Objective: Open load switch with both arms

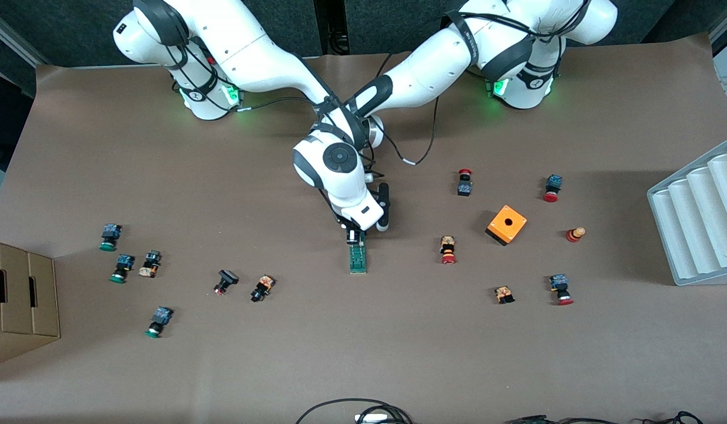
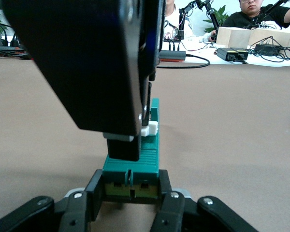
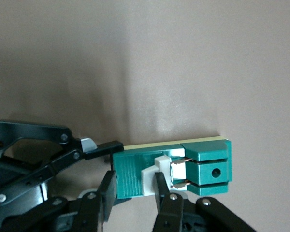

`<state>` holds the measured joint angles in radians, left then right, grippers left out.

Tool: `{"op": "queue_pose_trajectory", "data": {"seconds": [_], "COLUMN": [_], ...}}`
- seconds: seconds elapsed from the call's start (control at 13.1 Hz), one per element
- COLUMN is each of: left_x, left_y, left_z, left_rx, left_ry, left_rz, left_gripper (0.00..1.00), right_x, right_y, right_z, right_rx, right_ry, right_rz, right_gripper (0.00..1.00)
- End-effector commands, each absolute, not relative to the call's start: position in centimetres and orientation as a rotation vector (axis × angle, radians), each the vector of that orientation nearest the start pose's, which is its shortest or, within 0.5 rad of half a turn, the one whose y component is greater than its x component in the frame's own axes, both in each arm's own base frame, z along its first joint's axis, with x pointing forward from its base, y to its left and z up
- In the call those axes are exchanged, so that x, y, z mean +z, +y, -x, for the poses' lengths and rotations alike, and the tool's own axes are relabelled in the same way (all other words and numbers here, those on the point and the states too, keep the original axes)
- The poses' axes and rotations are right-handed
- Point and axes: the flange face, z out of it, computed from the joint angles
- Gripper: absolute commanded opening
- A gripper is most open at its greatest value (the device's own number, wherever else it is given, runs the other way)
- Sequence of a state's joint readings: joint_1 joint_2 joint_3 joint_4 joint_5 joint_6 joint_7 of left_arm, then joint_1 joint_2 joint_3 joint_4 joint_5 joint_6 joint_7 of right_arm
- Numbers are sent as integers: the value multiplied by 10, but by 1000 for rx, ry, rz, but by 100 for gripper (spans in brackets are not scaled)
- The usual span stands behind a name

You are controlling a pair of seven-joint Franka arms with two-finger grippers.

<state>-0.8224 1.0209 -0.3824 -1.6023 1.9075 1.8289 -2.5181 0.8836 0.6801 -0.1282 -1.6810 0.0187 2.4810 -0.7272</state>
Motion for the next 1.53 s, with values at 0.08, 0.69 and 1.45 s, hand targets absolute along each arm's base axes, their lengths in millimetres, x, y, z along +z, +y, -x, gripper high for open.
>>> {"op": "queue_pose_trajectory", "data": {"seconds": [0.08, 0.69, 1.45], "left_x": [52, 52, 52], "left_y": [-570, -570, -570], "left_z": [-330, -330, -330], "left_rx": [-1786, -1786, -1786], "left_ry": [-191, -191, -191], "left_rz": [2521, 2521, 2521], "left_gripper": [28, 28, 28], "right_x": [208, 195, 213], "right_y": [483, 483, 485], "right_z": [-493, -494, -495], "right_rx": [-217, -240, -263], "right_ry": [-2192, -2199, -2197], "right_rz": [2349, 2346, 2341], "right_gripper": [39, 38, 39]}}
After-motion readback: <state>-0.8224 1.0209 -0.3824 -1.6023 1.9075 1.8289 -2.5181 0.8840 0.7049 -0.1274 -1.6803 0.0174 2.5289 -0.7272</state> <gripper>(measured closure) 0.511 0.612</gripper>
